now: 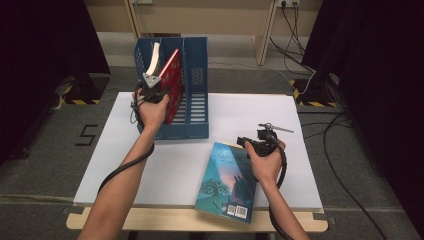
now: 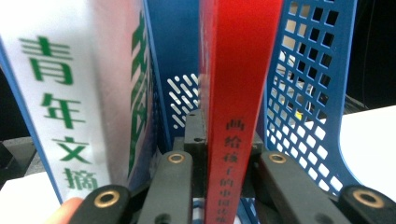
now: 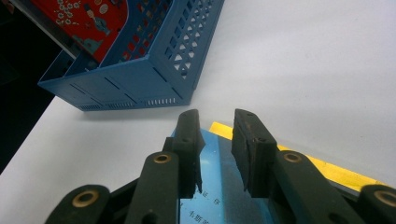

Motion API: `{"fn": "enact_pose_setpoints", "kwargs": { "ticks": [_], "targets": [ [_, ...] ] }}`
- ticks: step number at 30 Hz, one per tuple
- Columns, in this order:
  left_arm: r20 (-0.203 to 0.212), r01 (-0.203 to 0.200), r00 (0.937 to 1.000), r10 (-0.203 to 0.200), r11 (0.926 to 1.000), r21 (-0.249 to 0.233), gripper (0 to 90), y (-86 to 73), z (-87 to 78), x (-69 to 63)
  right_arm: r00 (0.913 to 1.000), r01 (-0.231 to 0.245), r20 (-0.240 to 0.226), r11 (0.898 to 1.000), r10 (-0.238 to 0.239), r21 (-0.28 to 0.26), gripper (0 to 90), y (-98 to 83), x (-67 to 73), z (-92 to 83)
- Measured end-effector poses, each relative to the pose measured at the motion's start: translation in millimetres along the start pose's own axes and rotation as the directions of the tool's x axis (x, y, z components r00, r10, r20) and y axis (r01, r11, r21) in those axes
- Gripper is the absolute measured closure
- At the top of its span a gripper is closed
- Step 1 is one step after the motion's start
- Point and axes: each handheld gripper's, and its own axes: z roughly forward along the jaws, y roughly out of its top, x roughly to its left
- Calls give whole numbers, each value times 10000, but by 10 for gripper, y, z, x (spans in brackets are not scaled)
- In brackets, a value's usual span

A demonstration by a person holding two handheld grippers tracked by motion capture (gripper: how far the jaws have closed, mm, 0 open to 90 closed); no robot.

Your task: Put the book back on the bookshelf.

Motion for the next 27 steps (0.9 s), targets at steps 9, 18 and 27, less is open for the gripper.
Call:
{"fn": "enact_pose_setpoints", "kwargs": {
  "ticks": [9,18,27],
  "targets": [
    [-642,164,9977,-205,9979,-630,797,47,29,-56,10000,54,4,10000,-54,-47,722,16,-2,-16],
    [-1292,391,9905,-467,9974,-606,795,3,114,-76,10000,3,8,10000,-3,0,722,18,-13,-21],
    [-1572,652,9850,-709,9970,-412,785,-22,106,-71,10000,65,-27,10000,-65,-35,721,21,-8,-28]
  ]
}}
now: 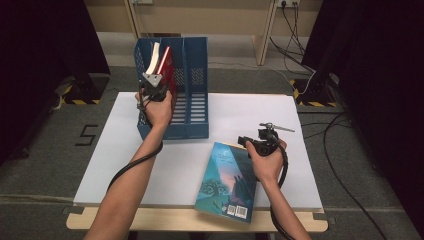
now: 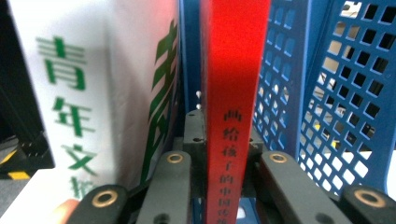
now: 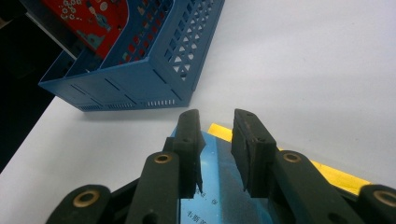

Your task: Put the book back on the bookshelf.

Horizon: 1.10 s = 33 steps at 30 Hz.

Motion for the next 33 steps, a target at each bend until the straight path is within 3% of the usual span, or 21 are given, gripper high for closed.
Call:
{"fn": "enact_pose_setpoints", "kwargs": {
  "ticks": [4,16,28,33],
  "targets": [
    [-69,-111,9999,111,9999,-3,747,7,-45,8,10000,20,5,10000,-20,-11,719,-6,-2,4],
    [378,58,9993,-51,9998,-198,659,9,-250,55,10000,5,24,10000,-5,5,717,-19,-4,-11],
    [755,-119,9971,134,9997,-193,506,-54,-485,82,10000,-22,72,10000,22,-1,707,-7,9,-18],
    [1230,43,9924,-50,10000,59,469,-87,-577,111,10000,-2,65,10000,2,38,701,-5,29,-8]
  ]
}}
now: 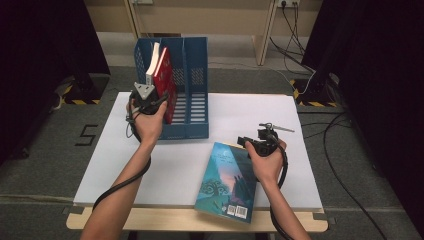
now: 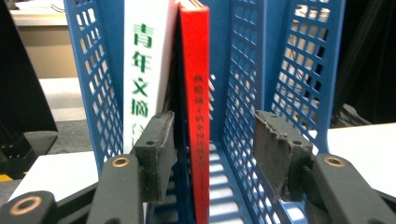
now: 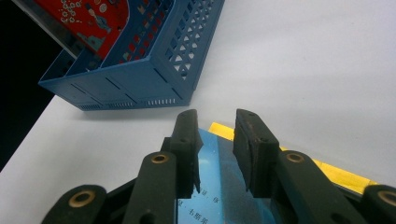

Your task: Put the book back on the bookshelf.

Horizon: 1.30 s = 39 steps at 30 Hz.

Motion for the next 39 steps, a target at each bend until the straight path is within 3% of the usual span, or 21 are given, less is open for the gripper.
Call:
{"fn": "enact_pose_setpoints", "kwargs": {
  "ticks": [7,17,26,32,39],
  "targets": [
    [520,69,9986,-90,9991,417,434,-50,-142,39,10000,74,20,10000,-74,-5,700,2,8,6],
    [751,41,9971,-90,9979,652,414,-177,-306,94,10000,42,81,9999,-43,103,697,5,7,5],
    [1263,-52,9920,-59,9961,881,410,-307,-444,42,9999,35,158,9995,-40,302,686,6,4,25],
    [1368,-181,9906,35,9942,1061,411,-405,-489,26,9996,-54,277,9989,41,472,682,-6,-25,21],
    [2020,-390,9794,72,9873,1539,442,-519,-548,-34,9990,-134,442,9970,100,769,660,12,-88,16]
  ]
}}
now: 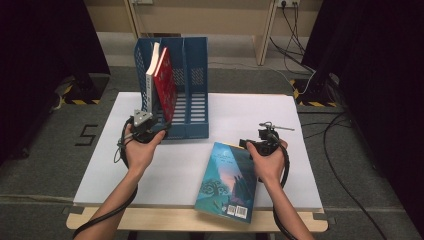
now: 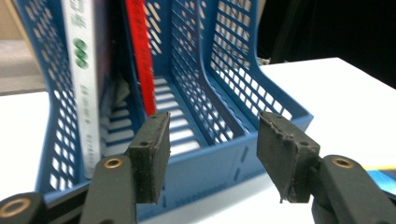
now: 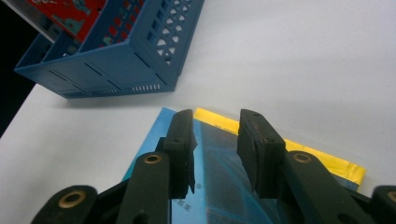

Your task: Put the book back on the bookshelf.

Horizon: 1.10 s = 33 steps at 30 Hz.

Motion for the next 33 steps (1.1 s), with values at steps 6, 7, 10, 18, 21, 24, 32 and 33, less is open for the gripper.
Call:
{"fn": "enact_pose_setpoints", "kwargs": {
  "ticks": [6,7,10,18,21,24,32,33],
  "targets": [
    [514,-156,9986,140,9994,325,433,-111,-8,-119,9994,-164,310,9994,154,305,634,-7,-87,9],
    [584,-256,9980,232,9989,394,431,-128,-8,-140,9993,-183,347,9992,171,354,632,-8,-107,8],
    [847,-387,9959,333,9972,639,427,-178,6,-190,9984,-285,502,9984,261,481,625,-6,-171,14],
    [1401,-663,9889,501,9913,1138,426,-327,62,-322,9944,-774,780,9932,707,865,611,-18,-347,32],
    [1669,-798,9842,583,9890,1249,426,-360,84,-392,9926,-905,891,9916,823,927,605,-25,-389,25],
    [1951,-967,9784,684,9855,1394,429,-394,114,-471,9916,-925,1000,9907,824,1003,604,-34,-440,26],
    [2729,-1314,9590,770,9735,1870,439,-499,248,-671,9861,-1266,1231,9849,1120,1185,602,-62,-582,34],
    [2775,-1373,9573,815,9725,1879,440,-509,260,-688,9853,-1344,1215,9836,1197,1204,601,-70,-605,42]
  ]
}}
